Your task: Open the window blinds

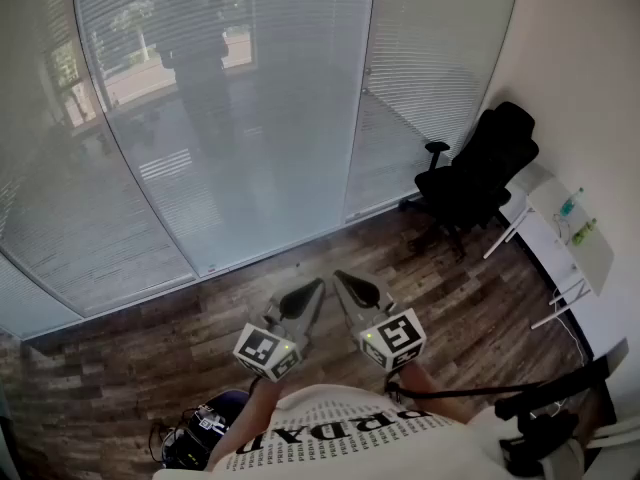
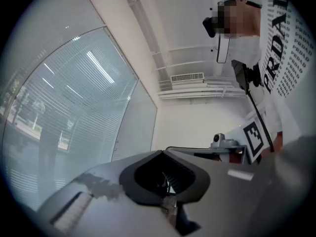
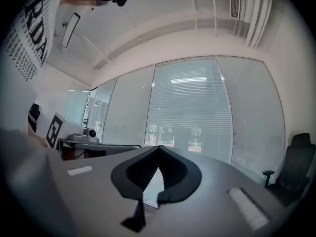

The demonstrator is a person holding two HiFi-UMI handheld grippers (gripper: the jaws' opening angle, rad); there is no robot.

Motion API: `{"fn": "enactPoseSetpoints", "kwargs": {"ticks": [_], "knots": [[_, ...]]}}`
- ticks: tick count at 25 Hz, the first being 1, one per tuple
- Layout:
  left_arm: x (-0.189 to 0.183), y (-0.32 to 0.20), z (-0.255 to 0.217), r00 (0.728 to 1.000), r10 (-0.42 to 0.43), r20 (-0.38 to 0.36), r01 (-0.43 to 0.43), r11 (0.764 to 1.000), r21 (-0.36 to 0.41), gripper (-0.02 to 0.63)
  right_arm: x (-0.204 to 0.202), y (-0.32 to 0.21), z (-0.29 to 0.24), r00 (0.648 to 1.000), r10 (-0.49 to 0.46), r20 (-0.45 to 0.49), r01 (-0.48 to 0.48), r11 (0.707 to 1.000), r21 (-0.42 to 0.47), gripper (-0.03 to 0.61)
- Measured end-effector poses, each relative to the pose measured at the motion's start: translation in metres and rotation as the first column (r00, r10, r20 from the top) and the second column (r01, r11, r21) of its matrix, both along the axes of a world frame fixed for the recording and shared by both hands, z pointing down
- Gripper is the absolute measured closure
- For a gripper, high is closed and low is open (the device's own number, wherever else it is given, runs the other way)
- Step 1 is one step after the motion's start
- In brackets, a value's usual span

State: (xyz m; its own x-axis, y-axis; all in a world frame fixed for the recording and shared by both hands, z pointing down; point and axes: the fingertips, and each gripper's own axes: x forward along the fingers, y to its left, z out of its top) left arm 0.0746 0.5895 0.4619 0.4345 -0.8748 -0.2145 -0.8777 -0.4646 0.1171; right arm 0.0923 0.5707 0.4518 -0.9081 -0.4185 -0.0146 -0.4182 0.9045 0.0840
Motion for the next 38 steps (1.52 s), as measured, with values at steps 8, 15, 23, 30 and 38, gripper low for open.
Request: {"fn": "enactPoseSetpoints", "kwargs": {"ticks": [8,15,23,30,38], "knots": [[0.000,-0.007,0.001,1.000,0.004,-0.002,-0.004,1.000,-0.002,0.614,0.005,-0.010,0.003,1.000,0.020,0.010,-0.020,1.000,-0.018,0.571],[-0.011,-0.036,-0.013,1.000,0.019,0.007,-0.019,0.999,0.027,0.617,0.000,-0.037,-0.003,0.996,0.079,0.036,-0.078,0.996,-0.043,0.569],[-0.018,-0.034,0.007,0.999,0.051,0.015,-0.051,0.999,-0.007,0.617,-0.005,-0.040,0.022,0.992,0.125,-0.009,-0.125,0.991,-0.049,0.569],[-0.030,-0.059,0.019,0.999,0.046,-0.020,-0.046,0.999,-0.019,0.617,-0.017,-0.065,0.039,0.992,0.124,-0.033,-0.126,0.990,-0.063,0.569],[-0.039,-0.146,0.022,0.999,0.039,-0.009,-0.040,0.996,-0.086,0.617,-0.030,-0.157,0.038,0.993,0.099,-0.062,-0.103,0.993,-0.066,0.569]]}}
